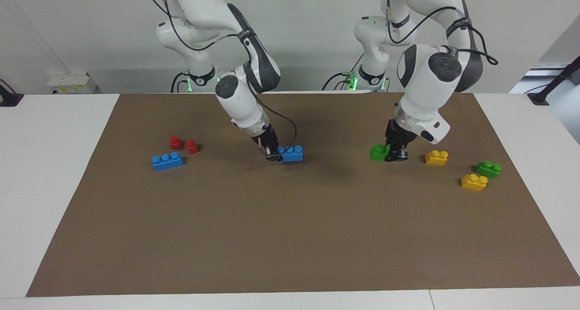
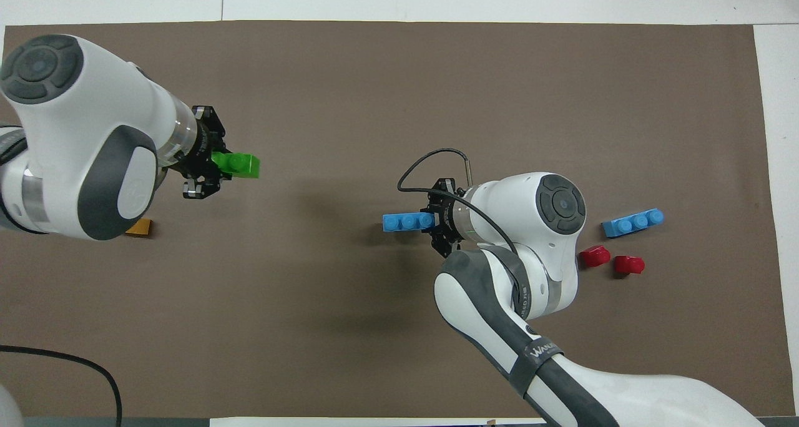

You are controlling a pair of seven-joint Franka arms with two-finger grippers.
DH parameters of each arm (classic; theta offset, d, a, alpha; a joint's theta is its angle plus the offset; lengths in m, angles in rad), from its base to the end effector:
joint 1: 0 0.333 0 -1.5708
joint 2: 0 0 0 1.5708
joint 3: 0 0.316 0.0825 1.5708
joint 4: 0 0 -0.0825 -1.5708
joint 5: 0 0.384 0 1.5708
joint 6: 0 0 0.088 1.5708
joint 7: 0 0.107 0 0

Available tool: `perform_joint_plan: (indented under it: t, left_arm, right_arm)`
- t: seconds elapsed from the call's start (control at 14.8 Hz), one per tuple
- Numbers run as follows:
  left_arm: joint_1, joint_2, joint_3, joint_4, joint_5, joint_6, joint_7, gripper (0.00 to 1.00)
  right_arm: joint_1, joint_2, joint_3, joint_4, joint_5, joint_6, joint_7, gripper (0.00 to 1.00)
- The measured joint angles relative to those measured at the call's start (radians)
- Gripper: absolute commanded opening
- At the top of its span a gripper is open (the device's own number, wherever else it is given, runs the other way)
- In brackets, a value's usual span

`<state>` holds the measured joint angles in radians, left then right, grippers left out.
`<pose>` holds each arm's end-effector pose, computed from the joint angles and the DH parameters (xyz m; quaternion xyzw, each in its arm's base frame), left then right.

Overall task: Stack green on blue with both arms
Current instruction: 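Lift the green brick with the left gripper while the right gripper carries the blue brick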

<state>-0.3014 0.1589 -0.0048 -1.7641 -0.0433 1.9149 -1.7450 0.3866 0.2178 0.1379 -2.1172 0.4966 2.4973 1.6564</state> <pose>0.5784 -0.1859 0.4693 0.7471 0.6643 -0.0198 0.0073 0.5102 0.2899 0.3267 -0.7131 0.6739 0.1217 0.1504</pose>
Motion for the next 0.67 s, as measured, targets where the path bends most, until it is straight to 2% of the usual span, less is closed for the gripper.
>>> perform_joint_plan:
  t: [0.27,0.67]
  left_arm:
    - [-0.102,-0.010,-0.001,-0.039,0.000,0.023,-0.120,0.00]
    - [-0.201,-0.075,0.000,-0.236,0.000,0.251,-0.260,0.00]
  right_arm:
    - [0.044,0.014,0.000,-0.007,0.052,0.061,0.014,0.00]
    - [0.056,0.029,-0.002,-0.023,0.053,0.084,0.023,0.00]
